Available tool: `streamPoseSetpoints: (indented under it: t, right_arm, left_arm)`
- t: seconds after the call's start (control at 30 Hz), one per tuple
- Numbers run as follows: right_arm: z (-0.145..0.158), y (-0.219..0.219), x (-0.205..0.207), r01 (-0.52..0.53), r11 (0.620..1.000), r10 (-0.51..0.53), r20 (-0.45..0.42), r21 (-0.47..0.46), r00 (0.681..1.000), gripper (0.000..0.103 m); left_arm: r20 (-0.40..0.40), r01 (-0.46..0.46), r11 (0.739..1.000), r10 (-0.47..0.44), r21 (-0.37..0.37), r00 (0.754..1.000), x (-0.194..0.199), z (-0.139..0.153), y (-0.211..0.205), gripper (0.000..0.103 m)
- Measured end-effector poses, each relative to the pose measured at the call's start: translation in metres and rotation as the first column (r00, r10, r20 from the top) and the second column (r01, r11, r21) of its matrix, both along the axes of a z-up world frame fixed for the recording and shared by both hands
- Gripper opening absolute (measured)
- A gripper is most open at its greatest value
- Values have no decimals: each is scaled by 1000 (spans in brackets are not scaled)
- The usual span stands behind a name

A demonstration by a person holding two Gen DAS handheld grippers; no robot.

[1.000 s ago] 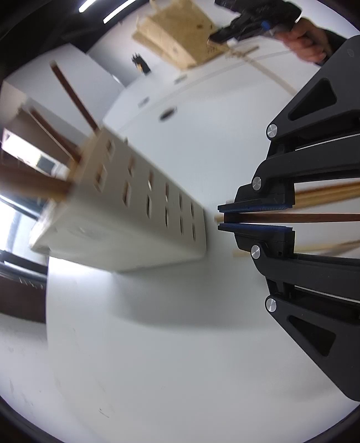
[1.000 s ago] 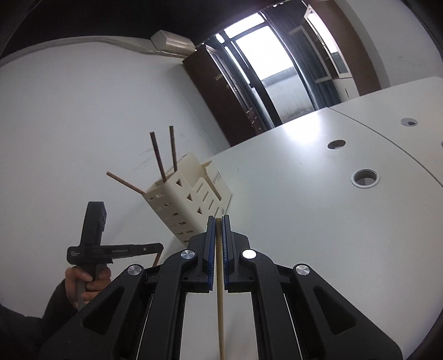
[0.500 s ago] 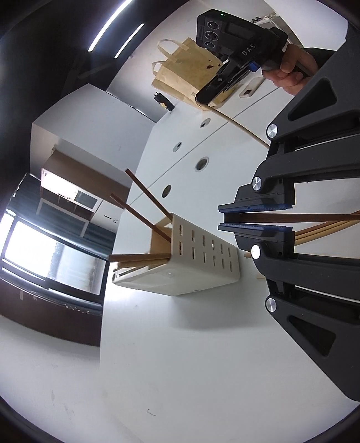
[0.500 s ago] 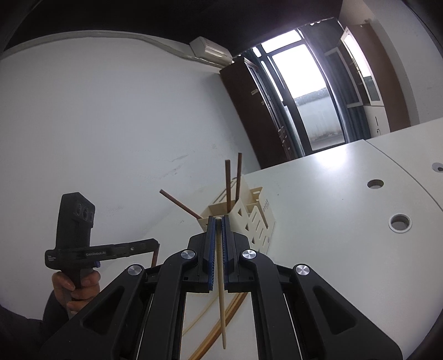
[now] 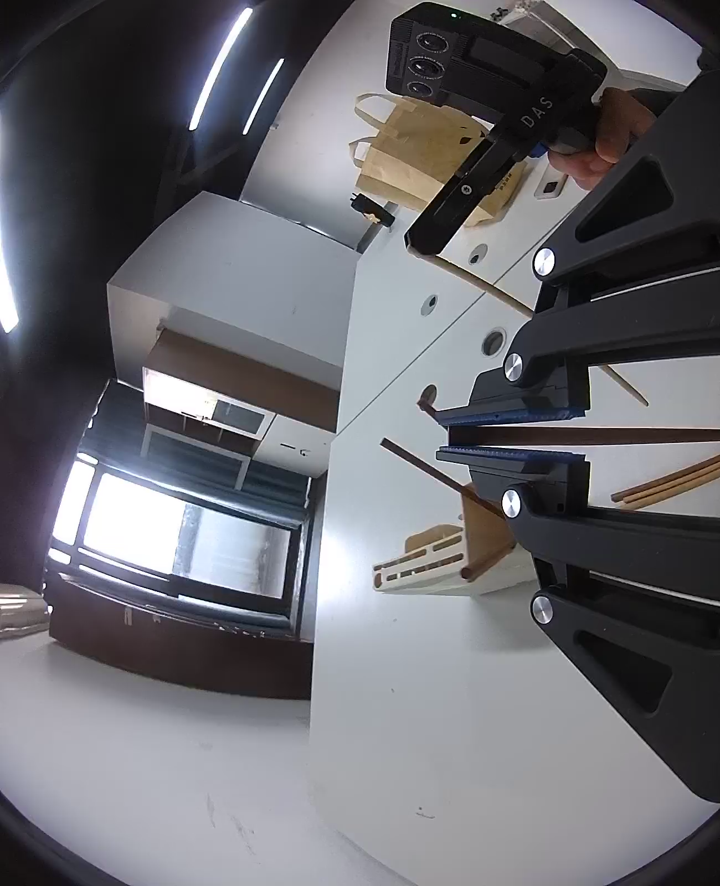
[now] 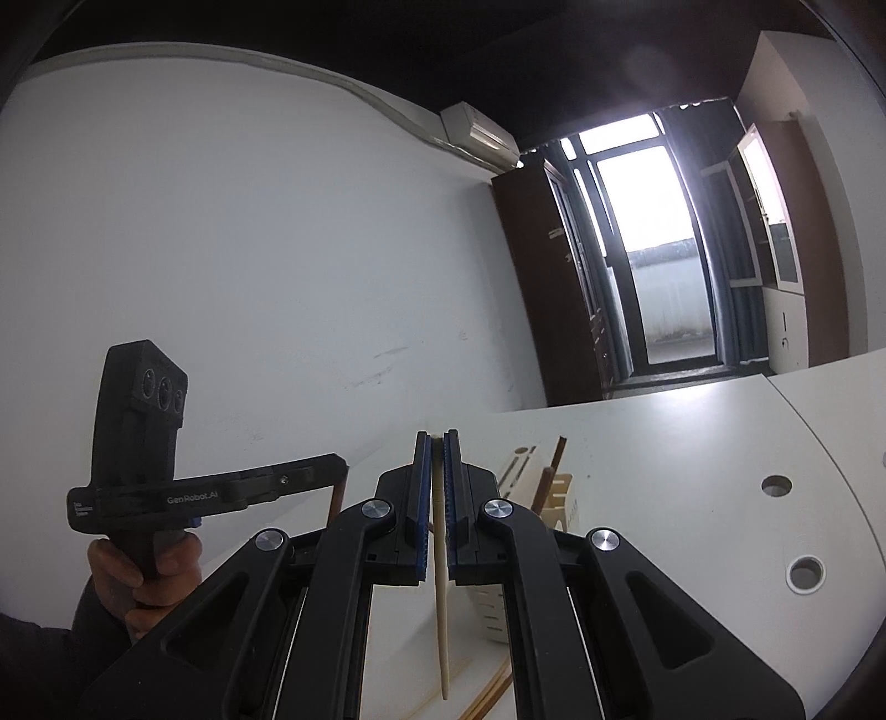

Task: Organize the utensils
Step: 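Lift both chopsticks upright and lower them toward the holder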

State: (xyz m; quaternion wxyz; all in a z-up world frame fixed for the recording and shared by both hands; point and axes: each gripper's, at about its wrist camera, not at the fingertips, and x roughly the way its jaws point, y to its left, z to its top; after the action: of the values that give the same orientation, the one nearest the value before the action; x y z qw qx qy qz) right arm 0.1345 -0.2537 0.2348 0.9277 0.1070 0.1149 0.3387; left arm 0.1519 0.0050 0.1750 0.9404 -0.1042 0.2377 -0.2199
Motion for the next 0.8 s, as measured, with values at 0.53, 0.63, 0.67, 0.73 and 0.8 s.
streamPoseSetpoints:
  t: [0.53,0.63,0.67,0.73,0.8]
  right_arm:
    - [30,12,51,1,999,-4,74,47,997,5]
    - [32,15,60,2,999,-6,90,46,996,5]
    - [31,17,62,7,999,-12,99,47,995,5]
    - [30,19,65,14,999,-19,113,47,993,5]
    - [26,20,69,28,999,-34,125,46,992,5]
  left_arm:
    - [193,-70,997,62,35,979,39,71,-16,7]
    - [221,-91,995,83,27,972,49,81,-20,7]
    - [232,-100,995,92,23,968,52,83,-20,7]
    - [263,-137,990,124,30,957,56,84,-25,7]
    - [284,-161,986,145,33,948,61,86,-30,7]
